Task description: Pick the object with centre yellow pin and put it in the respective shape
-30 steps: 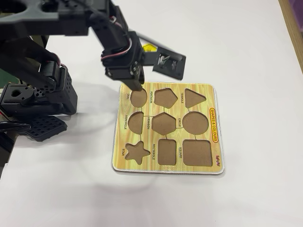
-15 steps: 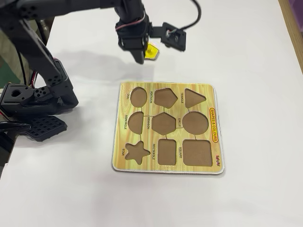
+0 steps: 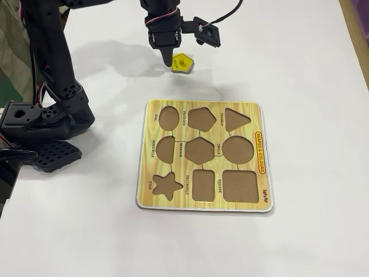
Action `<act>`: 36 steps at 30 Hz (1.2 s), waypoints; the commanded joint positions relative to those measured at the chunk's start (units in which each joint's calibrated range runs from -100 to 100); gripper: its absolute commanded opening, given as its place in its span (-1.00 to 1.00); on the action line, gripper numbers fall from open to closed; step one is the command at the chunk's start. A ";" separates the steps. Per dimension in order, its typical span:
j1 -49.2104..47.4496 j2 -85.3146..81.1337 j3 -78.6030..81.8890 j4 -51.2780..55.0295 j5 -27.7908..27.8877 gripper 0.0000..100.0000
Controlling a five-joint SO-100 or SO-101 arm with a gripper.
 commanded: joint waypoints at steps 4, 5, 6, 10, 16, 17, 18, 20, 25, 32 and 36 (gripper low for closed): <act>-2.05 1.29 -5.58 -0.59 -0.34 -0.87; -2.15 1.38 -5.85 -0.59 -0.34 -0.87; -2.24 1.46 -6.03 -0.68 -0.34 -0.87; -3.81 0.96 -8.09 -0.68 -0.34 -0.87; -4.00 1.63 -11.51 -0.68 -0.28 -0.88; -3.90 1.63 -11.15 -0.68 -0.28 -0.87; -3.61 1.63 -10.70 -0.68 -0.28 -0.87; -3.12 1.63 -10.61 -0.68 0.13 -0.88; -1.85 1.63 -10.43 -0.59 0.29 -0.87; 2.05 1.63 -10.52 -0.59 3.11 -0.87; 2.64 2.30 -10.52 -0.68 3.11 -0.87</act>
